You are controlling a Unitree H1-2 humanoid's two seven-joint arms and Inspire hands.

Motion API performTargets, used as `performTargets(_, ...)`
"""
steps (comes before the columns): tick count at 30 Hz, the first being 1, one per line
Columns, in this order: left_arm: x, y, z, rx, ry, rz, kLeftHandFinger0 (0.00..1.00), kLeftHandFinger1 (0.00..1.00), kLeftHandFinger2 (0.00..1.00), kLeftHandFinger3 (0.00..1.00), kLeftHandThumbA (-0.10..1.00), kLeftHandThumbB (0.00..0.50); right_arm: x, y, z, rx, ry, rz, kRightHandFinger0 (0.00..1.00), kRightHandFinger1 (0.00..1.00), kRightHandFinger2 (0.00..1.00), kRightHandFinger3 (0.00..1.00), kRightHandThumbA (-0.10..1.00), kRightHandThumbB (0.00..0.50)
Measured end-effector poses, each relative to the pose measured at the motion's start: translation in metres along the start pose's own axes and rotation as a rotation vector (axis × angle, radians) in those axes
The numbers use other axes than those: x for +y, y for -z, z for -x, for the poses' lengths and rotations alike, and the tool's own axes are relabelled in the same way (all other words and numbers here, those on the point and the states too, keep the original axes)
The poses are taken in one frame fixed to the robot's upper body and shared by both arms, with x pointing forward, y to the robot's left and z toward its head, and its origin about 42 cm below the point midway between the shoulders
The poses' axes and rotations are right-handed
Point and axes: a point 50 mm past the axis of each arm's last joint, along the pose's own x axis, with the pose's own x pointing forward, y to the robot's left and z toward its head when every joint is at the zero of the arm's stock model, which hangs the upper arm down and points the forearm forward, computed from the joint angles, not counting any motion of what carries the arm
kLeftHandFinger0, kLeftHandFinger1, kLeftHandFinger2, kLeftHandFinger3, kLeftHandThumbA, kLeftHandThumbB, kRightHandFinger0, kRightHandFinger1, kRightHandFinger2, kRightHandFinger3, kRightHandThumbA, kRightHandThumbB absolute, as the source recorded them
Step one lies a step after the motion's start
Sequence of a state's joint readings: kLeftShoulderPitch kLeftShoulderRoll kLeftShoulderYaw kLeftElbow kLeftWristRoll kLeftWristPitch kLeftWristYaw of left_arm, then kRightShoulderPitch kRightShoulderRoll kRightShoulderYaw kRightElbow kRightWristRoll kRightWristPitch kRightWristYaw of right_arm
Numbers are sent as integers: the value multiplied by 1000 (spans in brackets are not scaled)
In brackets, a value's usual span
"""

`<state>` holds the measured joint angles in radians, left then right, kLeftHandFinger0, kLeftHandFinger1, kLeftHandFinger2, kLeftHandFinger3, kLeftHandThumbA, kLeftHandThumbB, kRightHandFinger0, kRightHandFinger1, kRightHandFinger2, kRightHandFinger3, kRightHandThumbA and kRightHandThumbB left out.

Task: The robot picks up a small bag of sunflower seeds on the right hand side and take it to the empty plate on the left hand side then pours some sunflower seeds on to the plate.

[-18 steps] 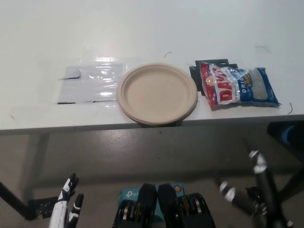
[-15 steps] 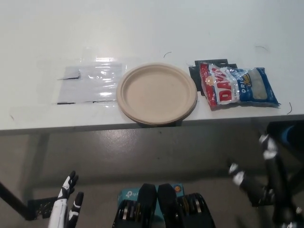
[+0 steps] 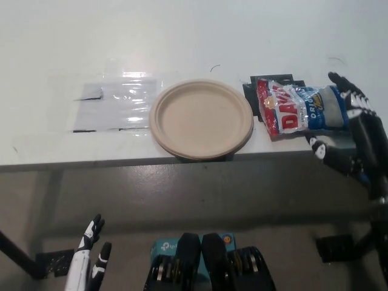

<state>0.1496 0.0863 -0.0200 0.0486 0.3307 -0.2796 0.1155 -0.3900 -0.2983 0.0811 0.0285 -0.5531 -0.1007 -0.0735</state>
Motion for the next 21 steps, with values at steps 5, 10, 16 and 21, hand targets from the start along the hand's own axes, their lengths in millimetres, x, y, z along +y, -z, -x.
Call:
performTargets(5,-1,1,3,2,6,-3,1000,1000,1000,1000,1000,106,-1,10,-15,41,-52,70,1000,1000,1000,1000,773,372)
performTargets(10,-2,2,8,7,11,-2,1000,1000,1000,1000,1000,115,4,19,-15,75,-106,114,1000,1000,1000,1000,817,376)
performTargets(16,-3,3,9,5,14,-1,1000,1000,1000,1000,1000,106,5,25,-21,110,-140,151,1000,1000,1000,1000,765,372)
performTargets(21,-3,3,9,5,14,-2,1000,1000,1000,1000,1000,107,4,25,-27,125,-149,153,1000,1000,1000,1000,767,374)
